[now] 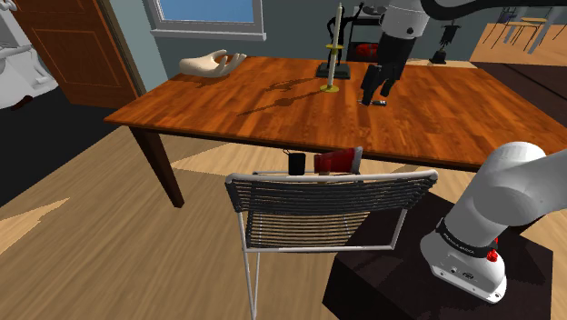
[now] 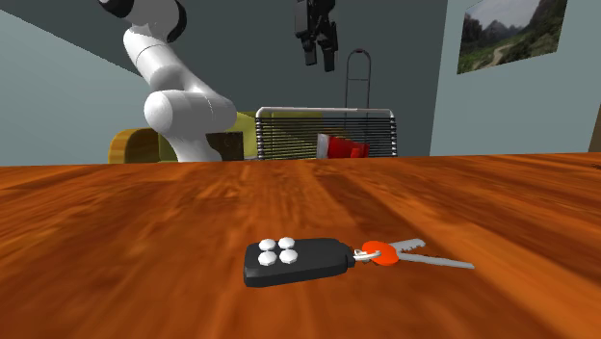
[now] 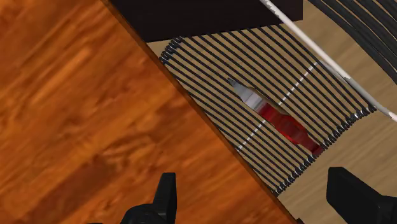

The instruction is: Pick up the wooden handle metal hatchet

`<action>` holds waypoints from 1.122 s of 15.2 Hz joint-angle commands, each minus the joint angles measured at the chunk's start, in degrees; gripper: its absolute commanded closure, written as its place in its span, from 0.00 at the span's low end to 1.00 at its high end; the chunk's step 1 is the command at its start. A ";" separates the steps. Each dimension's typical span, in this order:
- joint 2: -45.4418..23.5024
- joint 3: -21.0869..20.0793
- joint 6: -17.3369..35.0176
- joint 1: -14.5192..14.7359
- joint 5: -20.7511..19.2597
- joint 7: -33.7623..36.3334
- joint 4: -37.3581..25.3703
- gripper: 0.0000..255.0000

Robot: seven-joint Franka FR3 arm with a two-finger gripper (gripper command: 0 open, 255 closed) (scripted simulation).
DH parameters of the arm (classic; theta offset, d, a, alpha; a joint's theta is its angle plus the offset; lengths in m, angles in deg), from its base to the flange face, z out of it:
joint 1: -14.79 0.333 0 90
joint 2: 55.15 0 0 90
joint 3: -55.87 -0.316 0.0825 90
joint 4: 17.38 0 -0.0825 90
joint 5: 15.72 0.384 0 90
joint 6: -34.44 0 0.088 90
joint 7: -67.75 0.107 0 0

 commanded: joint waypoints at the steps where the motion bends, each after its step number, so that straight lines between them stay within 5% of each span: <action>1: 0.00 0.00 0.00 0.00 0.00 0.00 0.00 0.00; 17: -26.83 -3.87 14.04 12.87 -3.53 -28.96 -0.13 0.00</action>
